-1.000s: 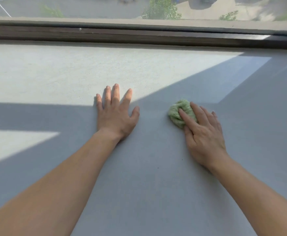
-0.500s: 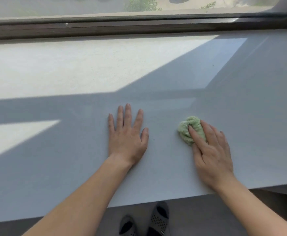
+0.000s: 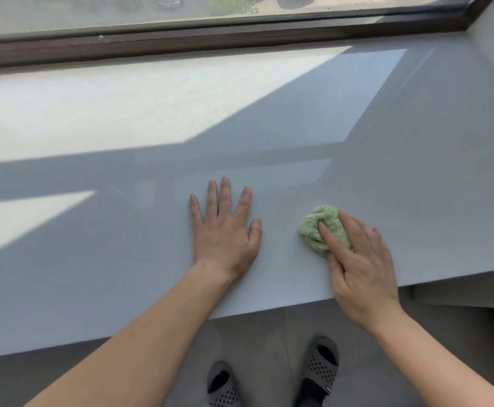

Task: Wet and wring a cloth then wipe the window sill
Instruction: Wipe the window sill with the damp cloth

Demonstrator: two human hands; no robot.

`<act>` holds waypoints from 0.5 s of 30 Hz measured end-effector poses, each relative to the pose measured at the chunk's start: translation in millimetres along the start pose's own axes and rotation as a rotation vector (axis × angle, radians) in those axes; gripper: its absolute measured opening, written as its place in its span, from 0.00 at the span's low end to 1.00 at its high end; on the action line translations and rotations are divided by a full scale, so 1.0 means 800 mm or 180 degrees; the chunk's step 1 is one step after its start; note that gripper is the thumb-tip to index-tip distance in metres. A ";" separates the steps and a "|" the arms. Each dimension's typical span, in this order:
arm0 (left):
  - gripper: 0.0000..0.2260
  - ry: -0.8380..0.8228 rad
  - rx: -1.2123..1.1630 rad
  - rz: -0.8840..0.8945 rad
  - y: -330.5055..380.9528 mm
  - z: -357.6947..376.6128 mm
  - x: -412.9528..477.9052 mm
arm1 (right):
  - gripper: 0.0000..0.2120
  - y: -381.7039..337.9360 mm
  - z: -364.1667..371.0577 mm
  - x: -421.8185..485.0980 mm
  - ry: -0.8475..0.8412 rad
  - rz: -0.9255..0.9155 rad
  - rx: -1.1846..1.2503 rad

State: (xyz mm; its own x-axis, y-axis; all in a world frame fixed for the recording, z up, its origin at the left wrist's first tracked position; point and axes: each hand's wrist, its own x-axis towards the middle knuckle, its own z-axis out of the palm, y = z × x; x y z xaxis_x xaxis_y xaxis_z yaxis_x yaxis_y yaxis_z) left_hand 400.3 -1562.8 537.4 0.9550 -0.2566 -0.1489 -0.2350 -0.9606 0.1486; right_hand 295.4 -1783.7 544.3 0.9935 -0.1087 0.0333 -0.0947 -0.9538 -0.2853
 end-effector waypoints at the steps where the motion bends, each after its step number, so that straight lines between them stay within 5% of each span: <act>1: 0.30 0.0002 -0.0002 -0.0031 0.004 0.000 -0.002 | 0.25 -0.004 0.002 -0.007 0.0054 0.0034 -0.0017; 8: 0.26 -0.0125 -0.0197 -0.0460 0.038 -0.006 0.005 | 0.23 0.046 -0.014 -0.020 -0.0392 -0.1200 -0.0099; 13: 0.25 -0.0098 -0.0393 -0.0854 0.062 -0.008 0.024 | 0.24 0.084 -0.024 0.064 0.0006 0.0318 -0.0054; 15: 0.26 -0.0081 -0.0393 -0.0832 0.067 -0.009 0.036 | 0.25 0.067 -0.018 0.077 0.0108 0.0505 -0.0075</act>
State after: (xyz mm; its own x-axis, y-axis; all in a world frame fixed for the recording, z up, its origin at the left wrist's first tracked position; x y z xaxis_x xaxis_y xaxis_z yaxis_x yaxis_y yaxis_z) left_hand 416.2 -1620.9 547.8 0.9750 -0.0061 -0.2220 0.0439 -0.9746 0.2195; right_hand 350.2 -1845.6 545.2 0.9633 -0.2674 0.0221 -0.2520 -0.9302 -0.2670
